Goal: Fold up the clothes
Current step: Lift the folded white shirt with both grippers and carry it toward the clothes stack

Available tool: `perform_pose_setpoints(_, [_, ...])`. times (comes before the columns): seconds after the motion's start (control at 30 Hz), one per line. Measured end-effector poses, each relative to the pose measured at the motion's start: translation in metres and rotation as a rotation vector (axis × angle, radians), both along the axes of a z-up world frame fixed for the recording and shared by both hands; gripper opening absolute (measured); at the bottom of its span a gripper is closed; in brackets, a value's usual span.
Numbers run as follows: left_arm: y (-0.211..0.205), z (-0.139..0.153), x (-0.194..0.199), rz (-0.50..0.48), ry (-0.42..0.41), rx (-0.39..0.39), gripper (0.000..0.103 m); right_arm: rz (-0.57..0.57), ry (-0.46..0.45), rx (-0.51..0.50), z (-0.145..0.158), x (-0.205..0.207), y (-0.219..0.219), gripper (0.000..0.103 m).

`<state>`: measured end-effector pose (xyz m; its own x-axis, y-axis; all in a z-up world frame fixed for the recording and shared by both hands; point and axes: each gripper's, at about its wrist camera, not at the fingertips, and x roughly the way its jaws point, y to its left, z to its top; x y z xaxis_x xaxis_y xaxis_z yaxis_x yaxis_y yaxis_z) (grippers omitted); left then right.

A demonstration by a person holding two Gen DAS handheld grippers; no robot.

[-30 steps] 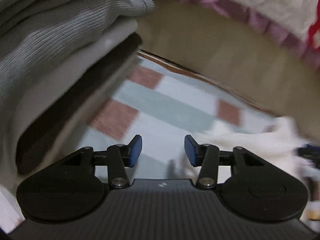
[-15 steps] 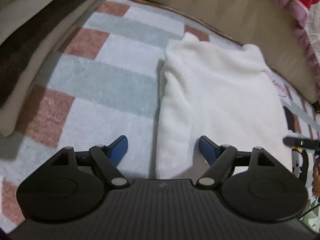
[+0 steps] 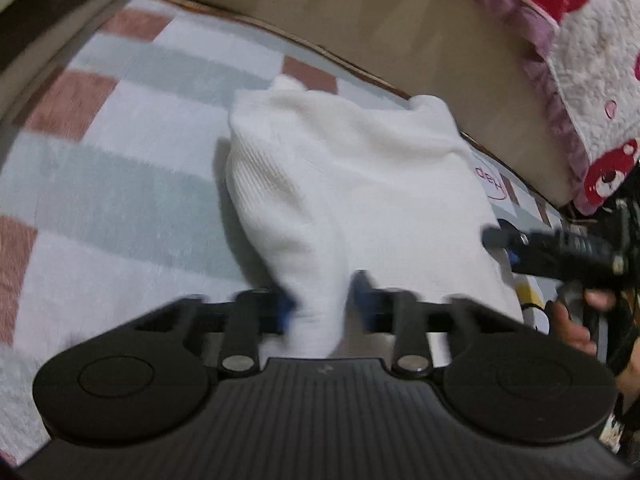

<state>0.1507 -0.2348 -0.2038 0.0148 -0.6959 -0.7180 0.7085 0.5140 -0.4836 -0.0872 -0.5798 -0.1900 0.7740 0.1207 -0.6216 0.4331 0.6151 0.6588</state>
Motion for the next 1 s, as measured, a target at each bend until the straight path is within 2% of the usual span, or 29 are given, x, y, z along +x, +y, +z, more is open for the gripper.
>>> perform_pose_setpoints(0.07, [-0.005, 0.009, -0.009, -0.022, -0.067, 0.007, 0.02, 0.025, -0.018, 0.058, -0.001, 0.009, -0.005, 0.074])
perform_pose_setpoints(0.13, [-0.011, 0.014, -0.019, -0.037, -0.141, 0.046, 0.02, 0.098, -0.044, 0.06, 0.008, 0.016, 0.001, 0.065])
perform_pose_setpoints(0.17, [-0.014, 0.013, -0.023, -0.038, -0.173, 0.079, 0.02, 0.134, -0.062, 0.007, 0.017, 0.017, 0.008, 0.064])
perform_pose_setpoints(0.23, [-0.018, 0.01, -0.024, -0.031, -0.189, 0.117, 0.024, 0.204, -0.075, -0.11, 0.031, 0.015, 0.02, 0.052])
perform_pose_setpoints(0.33, [-0.022, 0.007, -0.021, -0.015, -0.182, 0.142, 0.036, 0.239, -0.006, -0.229, 0.034, 0.013, 0.029, 0.052])
perform_pose_setpoints(0.37, [-0.021, 0.007, -0.019, -0.012, -0.17, 0.146, 0.038, 0.226, 0.012, -0.215, 0.031, 0.012, 0.028, 0.054])
perform_pose_setpoints(0.43, [-0.016, 0.003, -0.013, -0.003, -0.13, 0.142, 0.04, 0.189, 0.014, -0.122, 0.024, 0.006, 0.022, 0.055])
perform_pose_setpoints(0.53, [-0.01, -0.002, -0.003, 0.024, -0.054, 0.102, 0.041, 0.142, 0.009, 0.082, 0.009, -0.005, 0.018, 0.061])
perform_pose_setpoints(0.6, [-0.009, -0.004, -0.001, 0.029, -0.041, 0.077, 0.041, 0.138, 0.004, 0.147, -0.003, -0.01, 0.021, 0.065])
perform_pose_setpoints(0.67, [-0.01, -0.005, -0.003, 0.025, -0.05, 0.061, 0.041, 0.136, -0.022, 0.164, -0.01, -0.008, 0.024, 0.068])
perform_pose_setpoints(0.7, [-0.013, -0.004, -0.007, 0.006, -0.076, 0.065, 0.039, 0.132, -0.038, 0.16, -0.011, -0.004, 0.025, 0.068])
perform_pose_setpoints(0.77, [-0.024, 0.001, -0.018, -0.061, -0.169, 0.119, 0.024, 0.105, -0.06, 0.14, -0.011, 0.012, 0.025, 0.069])
perform_pose_setpoints(0.8, [-0.029, 0.007, -0.029, -0.091, -0.248, 0.153, 0.018, 0.104, -0.067, 0.115, -0.008, 0.02, 0.028, 0.062])
perform_pose_setpoints(0.83, [-0.034, 0.012, -0.039, -0.119, -0.323, 0.184, 0.016, 0.121, -0.068, 0.07, -0.002, 0.026, 0.033, 0.035])
perform_pose_setpoints(0.9, [-0.035, 0.026, -0.055, -0.138, -0.428, 0.187, 0.015, 0.154, -0.069, -0.035, 0.014, 0.036, 0.047, 0.034])
perform_pose_setpoints(1.0, [-0.016, 0.049, -0.072, -0.082, -0.487, 0.123, 0.015, 0.194, -0.085, -0.246, 0.06, 0.029, 0.086, 0.032])
